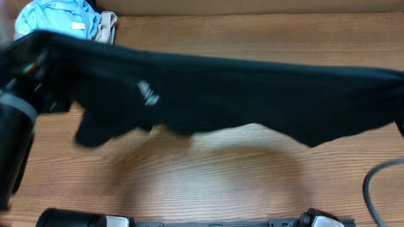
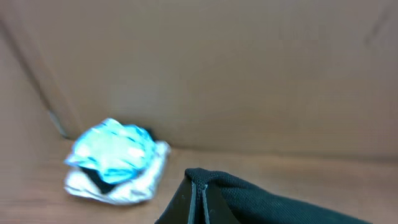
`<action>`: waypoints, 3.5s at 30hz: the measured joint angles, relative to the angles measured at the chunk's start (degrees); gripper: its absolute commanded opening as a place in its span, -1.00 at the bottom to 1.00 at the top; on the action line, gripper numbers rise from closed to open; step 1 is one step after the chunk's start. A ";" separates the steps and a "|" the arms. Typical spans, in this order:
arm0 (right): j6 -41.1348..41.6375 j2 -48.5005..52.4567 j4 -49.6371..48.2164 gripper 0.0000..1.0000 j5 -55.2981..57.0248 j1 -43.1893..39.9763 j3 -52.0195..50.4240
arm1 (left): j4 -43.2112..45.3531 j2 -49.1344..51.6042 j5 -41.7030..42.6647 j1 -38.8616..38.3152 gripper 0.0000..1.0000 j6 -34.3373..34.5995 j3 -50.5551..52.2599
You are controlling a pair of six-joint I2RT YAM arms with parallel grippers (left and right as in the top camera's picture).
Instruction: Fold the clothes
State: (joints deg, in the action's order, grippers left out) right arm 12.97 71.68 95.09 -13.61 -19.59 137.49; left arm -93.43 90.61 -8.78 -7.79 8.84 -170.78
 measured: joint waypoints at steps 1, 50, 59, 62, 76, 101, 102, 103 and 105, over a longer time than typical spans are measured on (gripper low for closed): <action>-0.22 -0.17 0.24 -0.92 -0.13 0.00 0.22 | 0.04 -0.61 -1.07 0.00 -0.92 0.00 -0.42; -11.30 37.33 -23.37 -0.92 -8.90 3.15 -30.97 | -2.97 41.09 10.36 -0.37 -0.92 -1.53 13.25; -10.34 33.62 -16.26 -0.92 -8.63 3.13 -32.79 | -3.19 39.65 12.92 -2.91 -0.92 -0.96 17.20; -9.22 27.80 -14.14 -0.92 -7.06 3.13 -35.10 | -3.23 35.85 12.81 -5.92 -0.92 -0.35 21.59; -2.01 3.85 -12.57 -0.92 -0.37 -0.42 -63.28 | -1.27 20.20 6.03 -9.05 -0.91 5.73 51.25; 6.58 2.16 -28.06 -0.92 2.29 -1.68 -73.09 | 32.50 18.58 4.63 -7.10 -0.92 10.99 70.49; 6.54 2.78 -29.29 -0.92 2.34 -1.68 -73.11 | 34.07 18.58 4.66 -7.10 -0.92 10.99 70.93; 6.56 3.52 -30.58 -0.92 2.40 -1.68 -73.11 | 36.06 18.58 4.63 -7.10 -0.92 10.99 71.56; 6.58 5.07 -32.46 -0.92 2.47 -1.68 -73.11 | 39.30 18.58 4.63 -7.10 -0.91 10.99 72.83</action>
State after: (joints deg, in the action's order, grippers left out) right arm 19.55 76.75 62.63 -11.14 -21.28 64.38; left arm -54.13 109.19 -4.14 -14.90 19.84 -97.95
